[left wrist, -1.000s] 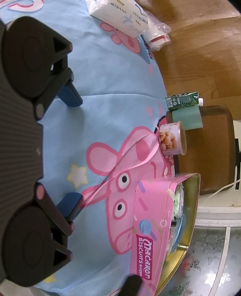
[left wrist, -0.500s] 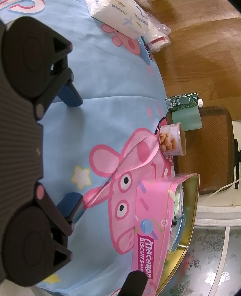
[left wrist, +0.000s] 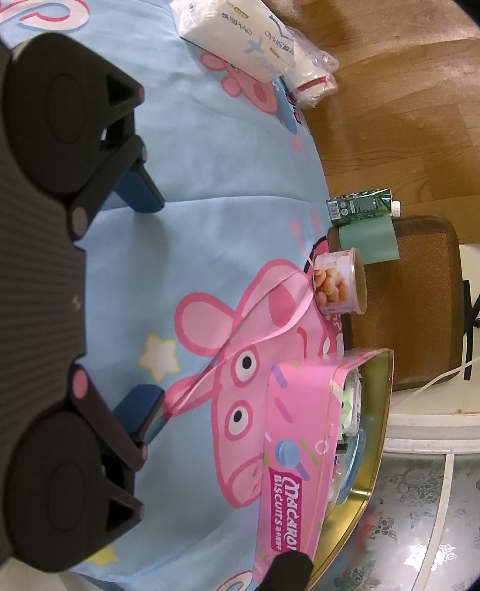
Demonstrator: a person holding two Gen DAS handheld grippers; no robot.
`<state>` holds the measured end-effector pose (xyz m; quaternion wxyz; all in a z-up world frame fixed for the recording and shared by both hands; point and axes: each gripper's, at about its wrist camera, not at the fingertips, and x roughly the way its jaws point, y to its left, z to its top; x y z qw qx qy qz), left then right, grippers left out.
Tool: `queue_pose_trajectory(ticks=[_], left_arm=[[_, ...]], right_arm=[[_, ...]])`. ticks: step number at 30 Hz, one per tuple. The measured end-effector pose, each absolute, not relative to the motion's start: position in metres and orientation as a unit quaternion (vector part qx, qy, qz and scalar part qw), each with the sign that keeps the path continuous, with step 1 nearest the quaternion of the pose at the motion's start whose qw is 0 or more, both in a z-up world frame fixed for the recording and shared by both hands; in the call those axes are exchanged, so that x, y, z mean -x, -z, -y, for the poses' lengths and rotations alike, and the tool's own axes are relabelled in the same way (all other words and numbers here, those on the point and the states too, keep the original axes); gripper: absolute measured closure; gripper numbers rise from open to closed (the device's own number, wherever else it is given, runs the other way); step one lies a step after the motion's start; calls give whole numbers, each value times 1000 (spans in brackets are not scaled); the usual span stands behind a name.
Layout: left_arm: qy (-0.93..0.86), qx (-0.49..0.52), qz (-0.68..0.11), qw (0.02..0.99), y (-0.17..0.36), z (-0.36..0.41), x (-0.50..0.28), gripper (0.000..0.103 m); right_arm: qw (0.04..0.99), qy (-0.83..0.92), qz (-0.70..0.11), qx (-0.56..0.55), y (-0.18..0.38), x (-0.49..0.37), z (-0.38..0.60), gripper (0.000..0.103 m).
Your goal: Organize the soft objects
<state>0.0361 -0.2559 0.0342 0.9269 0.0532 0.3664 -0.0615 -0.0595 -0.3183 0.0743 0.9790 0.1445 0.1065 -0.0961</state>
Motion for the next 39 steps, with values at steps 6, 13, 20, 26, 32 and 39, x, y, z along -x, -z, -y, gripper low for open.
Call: queue_pose_trajectory(ticks=[6,13,20,26,32,39], left_arm=[[56,-58,-355,931,-37,253,-34,0],[48,-52,-355,932,-37,246,-35,0],[39,-50,-353,934,-37,237,-34,0],[31,-44,-353,934,-36,227,-34,0],[23,-41,-349,936,-37,217,-34,0],[17,-31,-353,935,-34,203,-36,0]], right_arm=[[978,90,-116,-149,-73,57,318,0],[979,75,-125,-143,-72,54,314,0],[978,67,-132,-144,-70,52,310,0],[979,61,-138,-141,-69,50,305,0],[979,57,-141,-138,-68,46,300,0],[978,56,-149,-135,-68,40,292,0]])
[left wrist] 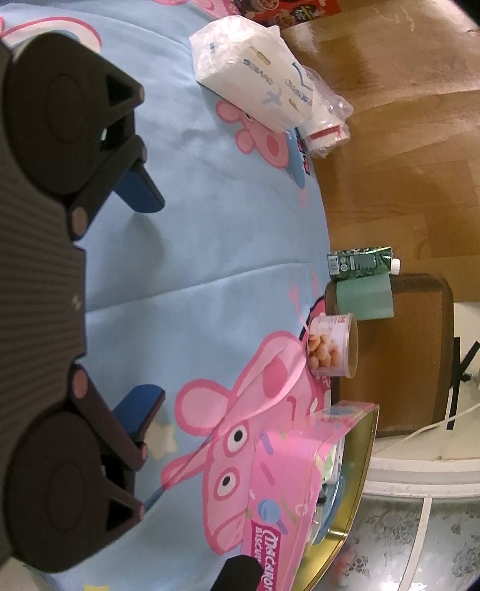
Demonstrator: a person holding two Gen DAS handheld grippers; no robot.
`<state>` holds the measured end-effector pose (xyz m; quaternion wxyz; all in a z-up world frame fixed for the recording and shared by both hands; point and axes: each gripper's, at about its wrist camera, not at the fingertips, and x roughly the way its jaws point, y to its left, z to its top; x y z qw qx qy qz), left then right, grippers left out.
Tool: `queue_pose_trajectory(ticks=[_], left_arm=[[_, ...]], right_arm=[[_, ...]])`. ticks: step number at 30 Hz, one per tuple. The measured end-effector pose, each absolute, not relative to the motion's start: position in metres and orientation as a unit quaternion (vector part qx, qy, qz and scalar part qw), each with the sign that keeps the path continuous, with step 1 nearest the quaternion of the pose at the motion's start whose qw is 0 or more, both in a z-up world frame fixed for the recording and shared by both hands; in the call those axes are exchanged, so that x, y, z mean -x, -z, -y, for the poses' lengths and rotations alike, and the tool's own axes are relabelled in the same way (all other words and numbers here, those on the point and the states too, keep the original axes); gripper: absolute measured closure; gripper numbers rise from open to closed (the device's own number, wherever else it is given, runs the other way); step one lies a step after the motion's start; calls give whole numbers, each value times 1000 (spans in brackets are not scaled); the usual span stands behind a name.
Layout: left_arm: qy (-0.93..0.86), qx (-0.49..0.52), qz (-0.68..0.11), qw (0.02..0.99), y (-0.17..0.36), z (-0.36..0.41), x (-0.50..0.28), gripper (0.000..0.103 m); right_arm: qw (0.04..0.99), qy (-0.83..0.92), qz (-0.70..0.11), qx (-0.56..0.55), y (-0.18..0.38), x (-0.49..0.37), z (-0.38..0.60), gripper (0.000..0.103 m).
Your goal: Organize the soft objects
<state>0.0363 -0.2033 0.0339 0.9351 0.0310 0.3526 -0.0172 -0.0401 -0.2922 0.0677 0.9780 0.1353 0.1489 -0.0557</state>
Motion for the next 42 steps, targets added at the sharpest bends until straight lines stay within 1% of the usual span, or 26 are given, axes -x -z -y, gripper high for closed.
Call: queue_pose_trajectory(ticks=[8,21,33,42], left_arm=[[14,-19,-358,933,-30,190,-41,0],[16,-16,-355,935,-27,187,-43,0],[16,-5,-359,933,-28,185,-38,0],[16,-4,-357,934,-27,185,-32,0]], right_arm=[[978,47,-161,-123,-65,33,279,0],[975,45,-165,-139,-62,31,287,0],[949,39,-242,-196,-44,17,304,0],[954,41,-246,-169,-43,15,298,0]])
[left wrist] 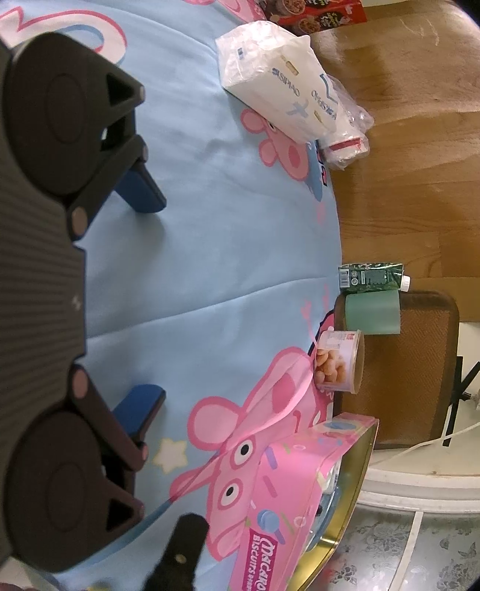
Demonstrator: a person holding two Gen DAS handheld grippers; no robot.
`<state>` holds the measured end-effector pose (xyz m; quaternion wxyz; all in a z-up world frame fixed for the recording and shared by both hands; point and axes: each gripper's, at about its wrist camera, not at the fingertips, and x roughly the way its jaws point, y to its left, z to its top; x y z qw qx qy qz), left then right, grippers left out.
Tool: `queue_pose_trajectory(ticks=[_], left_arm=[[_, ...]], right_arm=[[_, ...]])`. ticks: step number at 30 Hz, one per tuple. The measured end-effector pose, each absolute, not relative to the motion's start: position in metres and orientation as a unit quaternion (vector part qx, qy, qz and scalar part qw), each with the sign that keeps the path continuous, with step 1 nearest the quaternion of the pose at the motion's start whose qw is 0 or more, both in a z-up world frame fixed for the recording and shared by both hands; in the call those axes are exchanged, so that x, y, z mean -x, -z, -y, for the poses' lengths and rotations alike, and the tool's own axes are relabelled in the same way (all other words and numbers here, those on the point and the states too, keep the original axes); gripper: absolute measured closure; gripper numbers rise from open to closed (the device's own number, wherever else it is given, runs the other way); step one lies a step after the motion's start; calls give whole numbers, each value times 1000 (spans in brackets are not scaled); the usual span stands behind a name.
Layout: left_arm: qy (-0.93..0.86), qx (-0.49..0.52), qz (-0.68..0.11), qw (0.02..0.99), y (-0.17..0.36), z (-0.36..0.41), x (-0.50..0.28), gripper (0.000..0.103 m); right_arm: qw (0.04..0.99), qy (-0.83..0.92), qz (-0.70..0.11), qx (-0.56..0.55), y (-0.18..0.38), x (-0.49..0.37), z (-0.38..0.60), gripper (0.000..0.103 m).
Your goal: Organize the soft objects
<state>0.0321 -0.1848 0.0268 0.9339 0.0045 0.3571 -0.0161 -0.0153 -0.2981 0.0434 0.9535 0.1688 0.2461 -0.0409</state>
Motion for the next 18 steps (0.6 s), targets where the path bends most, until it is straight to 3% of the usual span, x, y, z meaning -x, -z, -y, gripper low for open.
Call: queue_pose_trajectory(ticks=[14,18], left_arm=[[31,-13,-372,928,-32,180,-35,0],[17,-24,-339,940,-45,174,-34,0]], right_arm=[[959,43,-256,-115,-46,18,276,0],[966,58,-229,-105,-55,23,272,0]])
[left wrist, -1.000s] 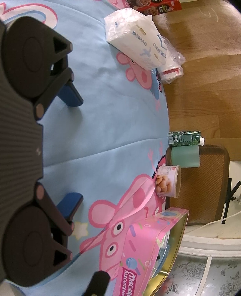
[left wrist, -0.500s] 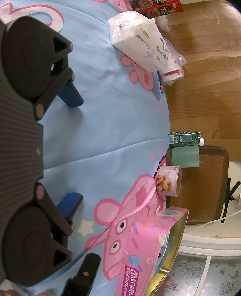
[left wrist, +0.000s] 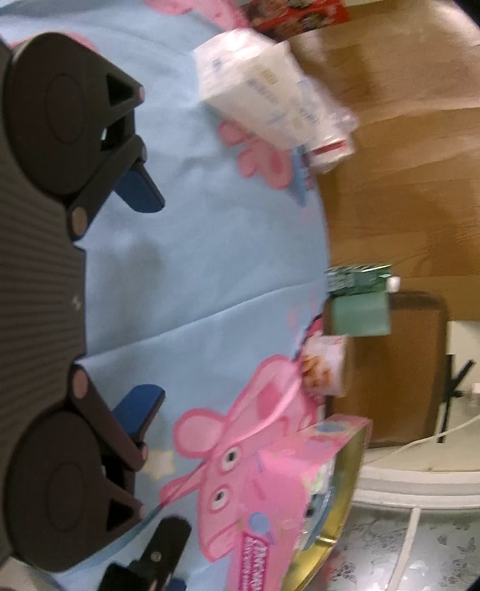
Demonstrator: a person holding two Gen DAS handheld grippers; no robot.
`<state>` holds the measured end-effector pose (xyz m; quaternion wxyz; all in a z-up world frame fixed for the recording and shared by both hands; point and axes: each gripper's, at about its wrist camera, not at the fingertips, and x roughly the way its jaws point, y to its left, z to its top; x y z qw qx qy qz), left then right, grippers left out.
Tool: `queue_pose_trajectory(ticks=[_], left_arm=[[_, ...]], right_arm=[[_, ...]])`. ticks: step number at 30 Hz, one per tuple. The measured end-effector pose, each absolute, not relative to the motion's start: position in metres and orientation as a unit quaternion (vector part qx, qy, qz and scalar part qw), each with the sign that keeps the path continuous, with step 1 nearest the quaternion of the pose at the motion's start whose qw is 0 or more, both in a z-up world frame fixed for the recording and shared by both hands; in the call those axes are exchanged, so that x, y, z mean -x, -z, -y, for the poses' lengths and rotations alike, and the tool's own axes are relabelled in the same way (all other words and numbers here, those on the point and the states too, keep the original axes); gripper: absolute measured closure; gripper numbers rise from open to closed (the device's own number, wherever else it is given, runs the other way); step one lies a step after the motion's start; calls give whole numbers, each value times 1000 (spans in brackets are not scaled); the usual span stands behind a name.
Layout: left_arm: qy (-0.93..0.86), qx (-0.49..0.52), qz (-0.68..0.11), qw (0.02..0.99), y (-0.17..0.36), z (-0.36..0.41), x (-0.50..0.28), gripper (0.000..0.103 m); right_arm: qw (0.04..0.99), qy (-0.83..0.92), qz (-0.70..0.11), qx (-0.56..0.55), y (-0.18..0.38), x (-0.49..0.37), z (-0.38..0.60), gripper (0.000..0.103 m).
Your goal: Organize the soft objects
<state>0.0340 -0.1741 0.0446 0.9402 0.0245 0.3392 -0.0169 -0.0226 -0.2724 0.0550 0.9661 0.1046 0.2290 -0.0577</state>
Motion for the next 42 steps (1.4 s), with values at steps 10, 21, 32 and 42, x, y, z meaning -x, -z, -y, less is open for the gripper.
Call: queue_pose_trajectory(ticks=[10,21,32,42], left_arm=[[28,-70,-221,972,-111,179,-31,0],[62,-19,-206,976,-145,170,-37,0],[74,-26,-209,975,-136,169,-27,0],[51,-33,-245,968,-122,168,-33,0]], right_arm=[[976,50,-183,-110,-114,3,280,0],[969,96,-144,-177,-110,21,266,0],[970,99,-149,-166,-105,21,258,0],[963,115,-161,-183,-98,18,268,0]])
